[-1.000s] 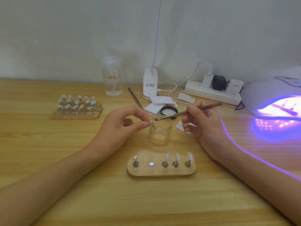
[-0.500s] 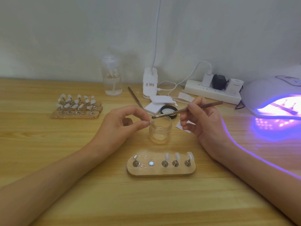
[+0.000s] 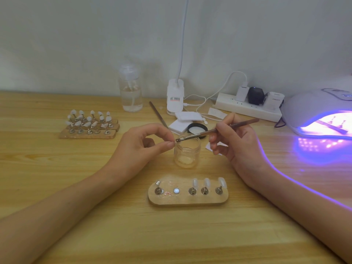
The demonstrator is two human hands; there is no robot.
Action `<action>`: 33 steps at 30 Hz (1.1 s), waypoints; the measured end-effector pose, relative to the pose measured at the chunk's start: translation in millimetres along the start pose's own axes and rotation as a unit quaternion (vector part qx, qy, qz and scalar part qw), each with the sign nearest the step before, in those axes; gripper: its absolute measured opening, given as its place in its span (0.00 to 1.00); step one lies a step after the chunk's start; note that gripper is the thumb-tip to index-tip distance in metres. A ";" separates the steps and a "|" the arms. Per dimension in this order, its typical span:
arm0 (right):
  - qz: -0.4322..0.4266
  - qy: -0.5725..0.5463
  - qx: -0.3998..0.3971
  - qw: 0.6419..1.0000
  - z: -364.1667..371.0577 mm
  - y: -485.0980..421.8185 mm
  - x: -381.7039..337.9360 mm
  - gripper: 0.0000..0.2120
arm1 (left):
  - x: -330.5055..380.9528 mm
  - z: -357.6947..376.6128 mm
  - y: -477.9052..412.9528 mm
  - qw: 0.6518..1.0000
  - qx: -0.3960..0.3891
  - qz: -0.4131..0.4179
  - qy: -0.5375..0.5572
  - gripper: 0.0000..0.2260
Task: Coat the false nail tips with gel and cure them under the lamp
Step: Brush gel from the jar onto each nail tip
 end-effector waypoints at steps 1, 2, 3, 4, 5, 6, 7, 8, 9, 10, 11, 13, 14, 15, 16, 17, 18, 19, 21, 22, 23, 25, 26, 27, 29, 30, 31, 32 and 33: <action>0.001 0.004 0.012 1.000 -0.6 0.4 0.1 0.09 | -0.1 0.0 0.2 1.000 0.001 -0.001 -0.001 0.04; 0.002 0.007 0.026 1.000 -1.6 0.4 0.1 0.09 | -0.4 -0.1 0.3 1.000 0.002 -0.002 -0.002 0.04; 0.002 0.006 0.037 0.999 -2.7 0.2 0.1 0.09 | -0.4 -0.1 0.5 1.000 0.003 -0.003 -0.003 0.04; 0.001 0.001 0.042 0.999 -3.4 0.1 -0.1 0.09 | -0.5 0.0 0.4 1.000 0.004 -0.004 -0.004 0.04; -0.002 -0.005 0.039 0.999 -3.4 -0.2 -0.5 0.10 | -0.2 0.0 0.6 1.000 0.005 -0.004 -0.004 0.04; -0.005 -0.008 0.029 1.000 -2.8 -0.5 -0.7 0.10 | -0.2 0.2 0.6 1.000 0.005 -0.003 -0.005 0.04; -0.006 -0.008 0.016 1.000 -1.8 -0.5 -0.9 0.09 | -0.1 0.3 0.7 1.000 0.005 -0.004 -0.004 0.04; -0.006 -0.006 0.005 1.000 -0.6 -0.3 -1.0 0.09 | -0.2 0.4 0.7 1.000 0.006 -0.004 -0.004 0.04; -0.005 -0.002 -0.001 1.000 0.3 0.2 -1.0 0.08 | -0.3 0.4 0.7 1.000 0.007 -0.006 -0.004 0.04; -0.003 0.002 0.001 1.000 0.5 0.4 -0.5 0.08 | -0.6 0.6 0.8 1.000 0.008 -0.008 -0.005 0.05; -0.001 0.007 0.009 1.000 0.2 0.5 -0.1 0.09 | -0.6 0.7 0.7 1.000 0.009 -0.010 -0.006 0.05; 0.004 0.015 0.032 0.999 -1.1 0.6 0.1 0.10 | -0.5 0.9 1.1 1.000 0.009 -0.011 -0.009 0.05; 0.005 0.012 0.040 0.999 -1.9 0.4 0.1 0.10 | -0.5 0.9 1.2 1.000 0.009 -0.012 -0.008 0.05; 0.003 0.005 0.042 0.999 -2.7 0.2 0.0 0.10 | -0.5 0.7 1.4 1.000 0.009 -0.013 -0.007 0.05; -0.001 -0.004 0.037 0.999 -2.7 0.0 -0.3 0.10 | -0.7 0.5 1.3 1.000 0.008 -0.014 -0.006 0.05; -0.005 -0.009 0.027 1.000 -2.1 0.1 -0.9 0.10 | -0.6 0.4 1.4 1.000 0.008 -0.015 -0.005 0.05; -0.007 -0.010 0.015 1.000 -1.2 0.3 -1.3 0.09 | -0.6 0.3 1.6 1.000 0.007 -0.017 -0.004 0.05; -0.008 -0.009 0.004 1.000 -0.1 0.8 -1.5 0.08 | -0.4 0.3 1.7 1.000 0.007 -0.018 -0.002 0.05; -0.007 -0.001 -0.004 1.000 1.7 1.6 -1.7 0.09 | 0.1 0.6 1.6 1.000 0.006 -0.020 0.001 0.05; -0.005 0.003 0.002 1.000 1.8 1.7 -1.5 0.10 | 0.4 0.8 1.4 1.000 0.005 -0.021 0.002 0.05; -0.001 0.007 0.013 1.000 1.2 1.6 -1.1 0.10 | 0.5 0.9 1.2 1.000 0.004 -0.023 0.002 0.05; 0.001 0.009 0.036 0.999 -1.3 1.0 -0.4 0.10 | 0.6 0.8 0.9 1.000 0.003 -0.027 0.003 0.05; 0.000 0.003 0.040 0.999 -2.4 0.6 -0.3 0.09 | 0.5 0.8 0.6 1.000 0.001 -0.027 0.002 0.04; -0.003 -0.007 0.037 0.999 -2.8 0.2 -0.2 0.09 | 0.5 0.8 0.7 1.000 -0.001 -0.027 0.003 0.04; -0.010 -0.019 0.020 1.000 -2.3 -0.1 -0.4 0.08 | 0.8 0.7 1.0 1.000 -0.005 -0.028 0.006 0.05; -0.011 -0.016 0.010 1.000 -1.6 0.0 -0.4 0.08 | 0.6 0.6 0.9 1.000 -0.006 -0.029 0.007 0.05; -0.010 -0.009 0.003 1.000 -0.7 0.4 -0.4 0.07 | 0.4 0.4 1.1 1.000 -0.006 -0.030 0.008 0.06; -0.009 -0.003 0.000 1.000 0.0 0.6 -0.3 0.08 | 0.2 0.3 0.9 0.999 -0.006 -0.031 0.009 0.07; -0.006 0.002 0.004 1.000 0.3 0.7 0.0 0.10 | 0.0 0.1 0.9 0.999 -0.007 -0.033 0.010 0.07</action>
Point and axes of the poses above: each hand's wrist, its own y-axis away from the middle knuckle, its own z-axis out of the palm, x = y × z, the point moved 2 cm from there along -y, towards the middle knuckle, and after that the axes turned 5 degrees about z, right-handed, at the moved point
